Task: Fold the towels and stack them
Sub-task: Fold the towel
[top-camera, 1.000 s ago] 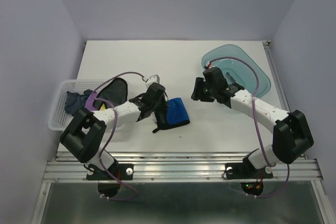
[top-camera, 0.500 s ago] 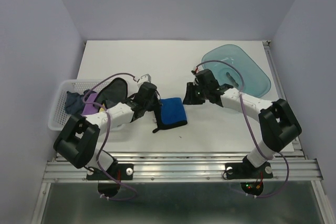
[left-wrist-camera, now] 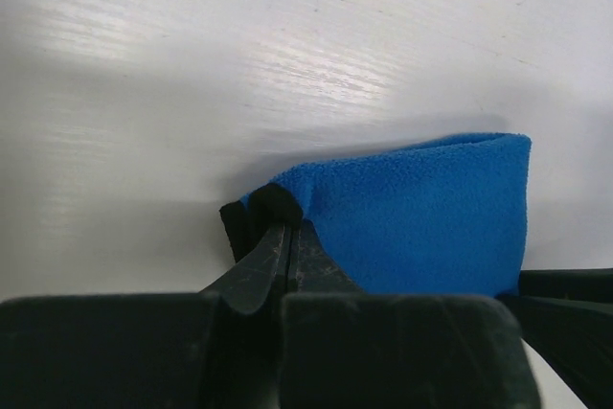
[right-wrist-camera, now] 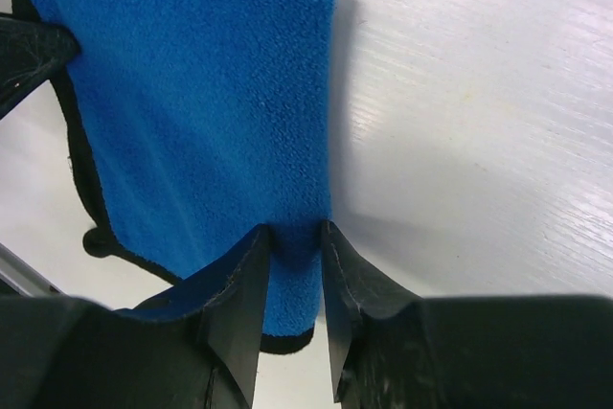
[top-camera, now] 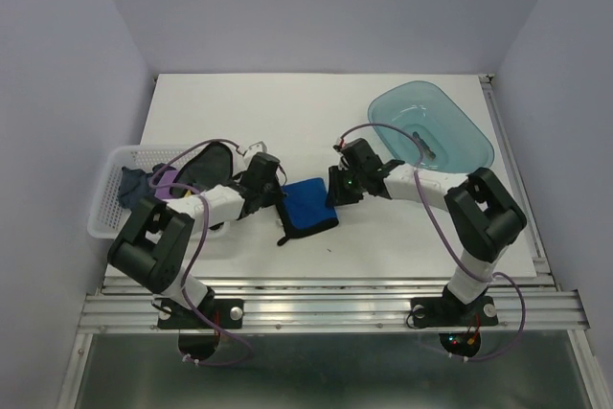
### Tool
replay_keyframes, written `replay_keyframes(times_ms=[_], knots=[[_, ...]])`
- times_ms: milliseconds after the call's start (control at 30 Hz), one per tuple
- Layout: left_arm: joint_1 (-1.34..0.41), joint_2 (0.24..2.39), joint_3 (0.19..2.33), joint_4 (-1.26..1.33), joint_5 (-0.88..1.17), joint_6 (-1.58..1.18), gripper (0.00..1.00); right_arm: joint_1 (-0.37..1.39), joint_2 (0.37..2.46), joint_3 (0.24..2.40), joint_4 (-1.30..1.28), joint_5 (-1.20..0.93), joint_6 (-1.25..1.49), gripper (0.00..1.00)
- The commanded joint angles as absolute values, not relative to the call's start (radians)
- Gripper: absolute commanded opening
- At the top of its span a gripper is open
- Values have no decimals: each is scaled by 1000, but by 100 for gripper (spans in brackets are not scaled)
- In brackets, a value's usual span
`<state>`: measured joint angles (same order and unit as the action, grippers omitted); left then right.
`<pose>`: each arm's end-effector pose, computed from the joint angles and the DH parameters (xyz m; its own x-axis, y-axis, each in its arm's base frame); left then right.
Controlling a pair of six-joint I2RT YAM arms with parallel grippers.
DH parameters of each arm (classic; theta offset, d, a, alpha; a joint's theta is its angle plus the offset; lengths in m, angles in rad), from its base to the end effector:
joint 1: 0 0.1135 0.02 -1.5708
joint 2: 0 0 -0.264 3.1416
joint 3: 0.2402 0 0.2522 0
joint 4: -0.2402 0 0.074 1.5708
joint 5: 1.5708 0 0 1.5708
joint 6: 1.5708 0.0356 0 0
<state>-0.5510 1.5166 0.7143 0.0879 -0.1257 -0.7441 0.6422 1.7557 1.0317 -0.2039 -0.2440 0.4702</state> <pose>0.2594 -0.1541 0.1711 -0.7078 -0.3537 -0.6114 -0.0553 0.8907 -0.4513 0.2806 0.2206 0.1688 -0.8872 -0.1146 -0.4469 -0.3311 0.8326 0.4440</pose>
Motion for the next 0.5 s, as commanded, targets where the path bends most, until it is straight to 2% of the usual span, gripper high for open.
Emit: replay_keyframes(times_ms=[0,100,167,333,367,467], knots=[[-535,1526,699,112,-135,-704,0,666,1764,1046,-146,-255,457,34],[-535,1545,709,112,-115,-690,1,667,1781,1046,-158,-233,456,34],[-535,1545,710,112,-94,-684,9,669,1781,1060,-169,-207,446,34],[-545,1502,739,51,-100,-721,20,672,1747,1088,-205,-172,419,34],[-555,1485,741,48,-106,-726,25,675,1737,1089,-218,-166,419,34],[-603,1402,749,12,-147,-738,52,695,1694,1083,-229,-164,405,34]])
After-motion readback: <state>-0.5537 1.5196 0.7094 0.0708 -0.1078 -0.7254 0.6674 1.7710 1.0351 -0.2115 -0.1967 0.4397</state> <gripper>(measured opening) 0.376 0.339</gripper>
